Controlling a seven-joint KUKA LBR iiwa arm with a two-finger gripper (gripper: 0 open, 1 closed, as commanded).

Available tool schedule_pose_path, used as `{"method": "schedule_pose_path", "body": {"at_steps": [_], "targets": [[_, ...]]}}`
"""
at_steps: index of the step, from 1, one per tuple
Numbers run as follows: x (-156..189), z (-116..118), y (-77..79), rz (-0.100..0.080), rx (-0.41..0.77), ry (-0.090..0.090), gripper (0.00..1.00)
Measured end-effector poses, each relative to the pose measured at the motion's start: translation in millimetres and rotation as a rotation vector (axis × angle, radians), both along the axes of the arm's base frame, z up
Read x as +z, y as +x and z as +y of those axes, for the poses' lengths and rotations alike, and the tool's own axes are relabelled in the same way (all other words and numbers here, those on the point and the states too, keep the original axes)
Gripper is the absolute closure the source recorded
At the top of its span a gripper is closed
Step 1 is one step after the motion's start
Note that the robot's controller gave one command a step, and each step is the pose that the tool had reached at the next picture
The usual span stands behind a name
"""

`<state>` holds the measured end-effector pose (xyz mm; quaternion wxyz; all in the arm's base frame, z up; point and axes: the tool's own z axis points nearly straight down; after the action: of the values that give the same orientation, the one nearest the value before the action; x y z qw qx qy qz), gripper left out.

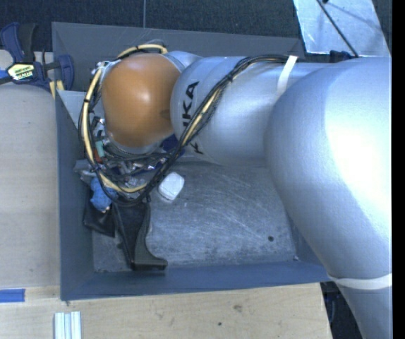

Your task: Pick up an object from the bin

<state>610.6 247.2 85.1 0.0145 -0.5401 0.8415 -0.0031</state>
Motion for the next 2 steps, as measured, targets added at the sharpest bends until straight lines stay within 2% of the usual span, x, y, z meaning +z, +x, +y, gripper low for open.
{"method": "schedule_pose_path", "body": {"at_steps": [1, 2], "targets": [[-13.1, -4.6, -11.4, 0.015, 0.621, -0.017, 0.00], [-11.5, -4.6, -10.5, 0.014, 0.617, -0.016, 1.00]]}}
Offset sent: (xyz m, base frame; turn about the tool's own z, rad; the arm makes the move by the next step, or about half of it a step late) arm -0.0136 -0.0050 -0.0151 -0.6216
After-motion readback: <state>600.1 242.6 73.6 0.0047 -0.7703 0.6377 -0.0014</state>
